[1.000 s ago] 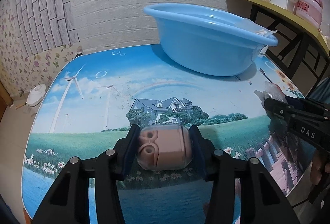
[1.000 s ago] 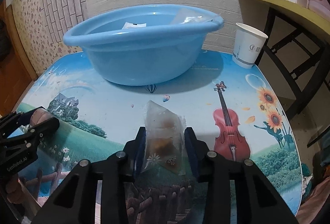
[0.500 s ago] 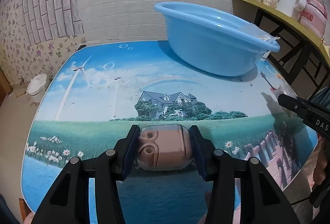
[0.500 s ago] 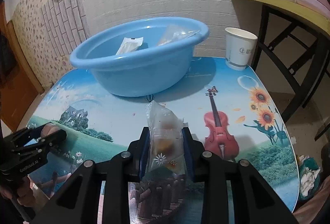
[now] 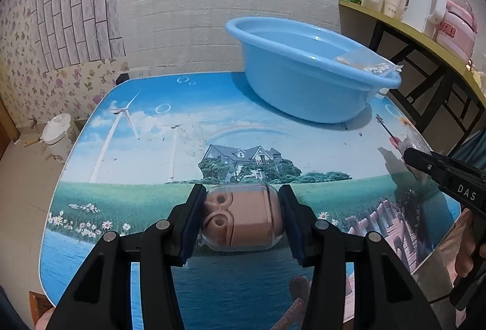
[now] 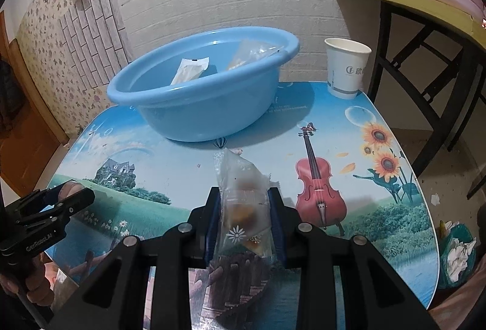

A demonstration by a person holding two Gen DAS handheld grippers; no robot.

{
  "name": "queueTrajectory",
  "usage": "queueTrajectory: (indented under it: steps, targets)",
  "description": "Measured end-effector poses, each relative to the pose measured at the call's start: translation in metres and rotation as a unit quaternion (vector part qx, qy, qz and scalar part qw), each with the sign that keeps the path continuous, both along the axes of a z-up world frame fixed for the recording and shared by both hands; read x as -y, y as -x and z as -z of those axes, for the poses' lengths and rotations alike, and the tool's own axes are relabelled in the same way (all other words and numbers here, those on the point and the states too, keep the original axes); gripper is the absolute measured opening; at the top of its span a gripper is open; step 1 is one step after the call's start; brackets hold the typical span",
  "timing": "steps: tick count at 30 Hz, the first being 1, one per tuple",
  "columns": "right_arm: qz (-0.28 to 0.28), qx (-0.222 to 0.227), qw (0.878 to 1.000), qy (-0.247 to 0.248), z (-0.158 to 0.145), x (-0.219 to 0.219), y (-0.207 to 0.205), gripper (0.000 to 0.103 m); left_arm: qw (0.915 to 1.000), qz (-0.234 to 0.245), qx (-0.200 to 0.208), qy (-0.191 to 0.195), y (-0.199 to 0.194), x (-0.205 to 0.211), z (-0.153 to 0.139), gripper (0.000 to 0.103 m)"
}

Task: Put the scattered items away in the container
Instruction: 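Lift the pink box with left tool while right tool carries the clear bag to the basin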

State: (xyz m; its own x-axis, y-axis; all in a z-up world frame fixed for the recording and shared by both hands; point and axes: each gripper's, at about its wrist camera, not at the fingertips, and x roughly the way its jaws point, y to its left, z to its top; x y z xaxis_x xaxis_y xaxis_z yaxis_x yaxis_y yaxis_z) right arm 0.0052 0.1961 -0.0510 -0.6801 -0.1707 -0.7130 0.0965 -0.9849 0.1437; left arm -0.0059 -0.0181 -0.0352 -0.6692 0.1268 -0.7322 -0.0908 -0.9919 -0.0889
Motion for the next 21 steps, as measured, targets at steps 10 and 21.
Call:
queueTrajectory:
  steps: [10, 21]
  targets:
    - [0.002, -0.014, 1.0, 0.007, -0.009, -0.003, -0.005, 0.031, 0.9999, 0.001, -0.014, -0.005, -0.007, -0.002, -0.011, 0.047]
    - [0.003, -0.03, 1.0, 0.009, -0.028, -0.003, -0.012, 0.031, 0.9995, -0.004, -0.029, -0.015, -0.012, 0.001, -0.029, 0.047]
